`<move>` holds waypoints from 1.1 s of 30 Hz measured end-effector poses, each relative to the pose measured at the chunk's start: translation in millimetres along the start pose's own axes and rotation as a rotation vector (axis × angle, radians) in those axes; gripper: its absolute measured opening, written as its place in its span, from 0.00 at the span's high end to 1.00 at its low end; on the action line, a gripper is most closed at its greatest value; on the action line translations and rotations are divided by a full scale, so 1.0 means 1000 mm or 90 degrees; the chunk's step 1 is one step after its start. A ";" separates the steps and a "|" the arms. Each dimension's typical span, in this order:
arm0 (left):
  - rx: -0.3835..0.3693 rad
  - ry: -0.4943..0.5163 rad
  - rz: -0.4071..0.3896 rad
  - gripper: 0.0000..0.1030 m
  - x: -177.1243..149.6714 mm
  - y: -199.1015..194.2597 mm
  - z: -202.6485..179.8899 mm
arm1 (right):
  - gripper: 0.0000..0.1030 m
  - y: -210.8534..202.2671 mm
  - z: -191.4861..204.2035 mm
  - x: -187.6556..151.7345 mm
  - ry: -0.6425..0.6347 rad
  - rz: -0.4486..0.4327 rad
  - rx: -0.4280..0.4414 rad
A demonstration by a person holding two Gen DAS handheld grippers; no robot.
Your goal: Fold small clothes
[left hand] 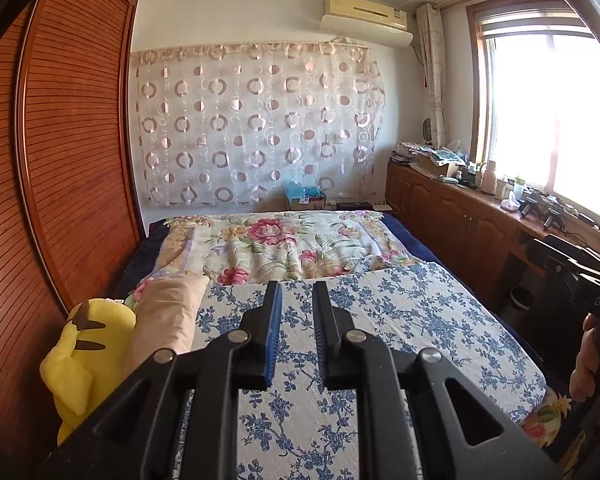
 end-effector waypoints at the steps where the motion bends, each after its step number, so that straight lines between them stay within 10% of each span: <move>1: -0.001 0.000 0.000 0.87 0.000 0.000 0.000 | 0.25 0.001 0.001 0.000 0.000 0.001 0.000; 33: 0.002 0.001 0.002 0.85 -0.001 -0.003 0.004 | 0.25 0.001 -0.004 -0.001 -0.001 -0.001 -0.008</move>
Point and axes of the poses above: each gripper's, at about its wrist camera, not at the fingertips, and y roughly the way its jaws point, z to its left, x to its top, the point moved 5 cm from there along y, roughly the way its jaws point, and after that the axes turned 3 degrees about -y, right-handed, at the moved point
